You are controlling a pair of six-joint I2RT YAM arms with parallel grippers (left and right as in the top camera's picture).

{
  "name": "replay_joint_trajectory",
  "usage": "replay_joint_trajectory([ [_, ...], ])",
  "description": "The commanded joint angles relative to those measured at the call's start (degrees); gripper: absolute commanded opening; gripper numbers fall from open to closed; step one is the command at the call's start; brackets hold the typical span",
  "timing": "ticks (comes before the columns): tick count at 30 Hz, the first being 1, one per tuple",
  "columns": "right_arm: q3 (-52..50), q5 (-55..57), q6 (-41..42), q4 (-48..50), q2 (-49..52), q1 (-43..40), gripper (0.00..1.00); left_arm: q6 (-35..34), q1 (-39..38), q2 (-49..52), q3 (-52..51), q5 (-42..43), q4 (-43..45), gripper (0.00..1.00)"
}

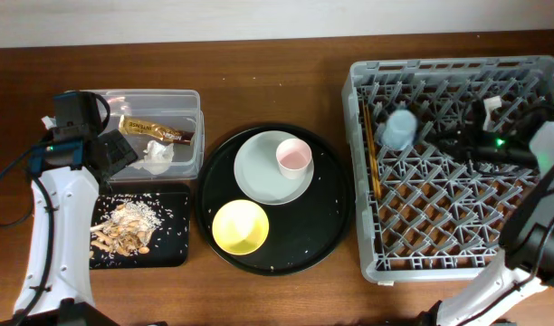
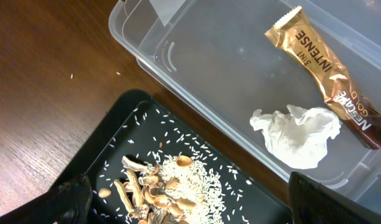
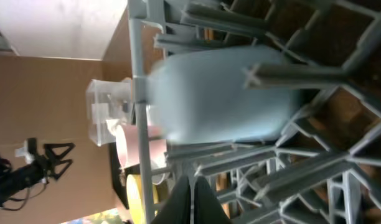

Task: Sort waste into correct bins and load items into the dishwasher rack
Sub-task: 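Carry the blue cup to the rack and set it upside down, then reach the right gripper to the pink cup and grasp it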

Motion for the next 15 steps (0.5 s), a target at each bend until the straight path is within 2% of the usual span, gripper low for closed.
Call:
replay_joint_trajectory([
  [1, 0.48, 6.08, 1.7, -0.52, -6.97, 0.87, 0.06, 0.48, 0.09, -0.96, 0.74, -0.39, 0.11, 0.99],
  [5, 1.44, 18.4, 3.87, 0.04, -14.82, 7.02, 0.07, 0.48, 0.09, -0.96, 0.74, -0.39, 0.11, 1.0],
  [9, 1.44, 25.64, 3.89, 1.07, -20.0, 23.63, 0.13, 0.48, 0.09, -0.96, 0.74, -0.39, 0.11, 0.99],
  [10, 1.44, 29.29, 3.89, 1.14, -20.2, 29.99, 0.17, 0.48, 0.09, -0.96, 0.74, -0.39, 0.11, 0.99],
  [13, 1.42, 36.2, 3.91, 2.56, -20.15, 41.13, 0.29, 0.48, 0.09, -0.96, 0.74, -0.39, 0.11, 1.0],
  [15, 1.42, 40.76, 3.93, 4.96, -20.15, 48.24, 0.5, 0.48, 0.09, -0.96, 0.74, -0.39, 0.11, 1.0],
])
